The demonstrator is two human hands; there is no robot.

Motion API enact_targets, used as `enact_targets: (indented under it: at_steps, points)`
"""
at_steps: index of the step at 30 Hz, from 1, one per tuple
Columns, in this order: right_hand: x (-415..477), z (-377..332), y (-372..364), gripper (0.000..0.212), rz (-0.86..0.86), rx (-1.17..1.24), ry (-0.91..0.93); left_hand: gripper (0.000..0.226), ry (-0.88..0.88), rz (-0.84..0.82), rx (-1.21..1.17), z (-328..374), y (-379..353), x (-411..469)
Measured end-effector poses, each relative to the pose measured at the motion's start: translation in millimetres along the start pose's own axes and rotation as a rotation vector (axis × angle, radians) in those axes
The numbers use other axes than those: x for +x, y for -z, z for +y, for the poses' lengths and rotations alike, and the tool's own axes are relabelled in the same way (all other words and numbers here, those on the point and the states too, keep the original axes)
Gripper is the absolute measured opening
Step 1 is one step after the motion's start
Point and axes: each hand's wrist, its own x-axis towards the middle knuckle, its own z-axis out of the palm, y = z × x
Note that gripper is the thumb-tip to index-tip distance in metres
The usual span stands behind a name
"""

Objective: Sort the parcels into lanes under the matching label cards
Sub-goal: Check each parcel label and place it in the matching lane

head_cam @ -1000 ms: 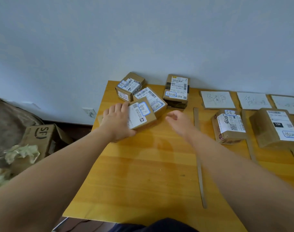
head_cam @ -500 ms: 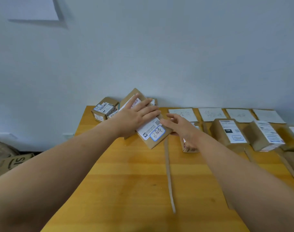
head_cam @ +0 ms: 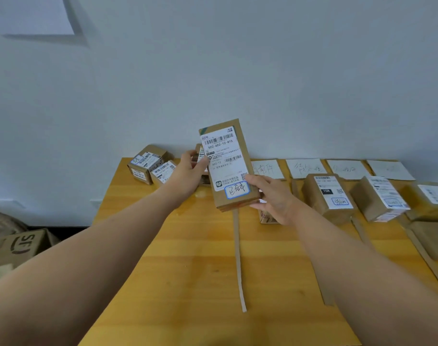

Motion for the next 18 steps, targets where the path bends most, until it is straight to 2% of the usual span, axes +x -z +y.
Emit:
enact_targets:
  at_steps: [4, 7, 11, 15, 18]
  points:
    - [-3, 3, 4, 0.029, -0.045, 0.055, 0.002, 0.071, 0.138, -0.109, -0.19, -5, -11, -4]
    - [-3, 6, 13, 0.034, -0.061, 0.041, -0.001, 0.067, 0.16, -0.126, -0.313, -1, -19, -6]
    - [-7, 9, 28, 0.045, -0.067, -0.01, -0.016, 0.059, 0.142, -0.103, -0.333, 6, -34, -6]
    - [-9, 12, 43, 0.032, -0.032, -0.034, -0.021, 0.054, 0.143, -0.1, -0.357, 8, -55, -9]
    - [-13, 18, 54, 0.031, -0.004, -0.066, -0.027, 0.058, 0.155, -0.131, -0.348, 2, -71, -10]
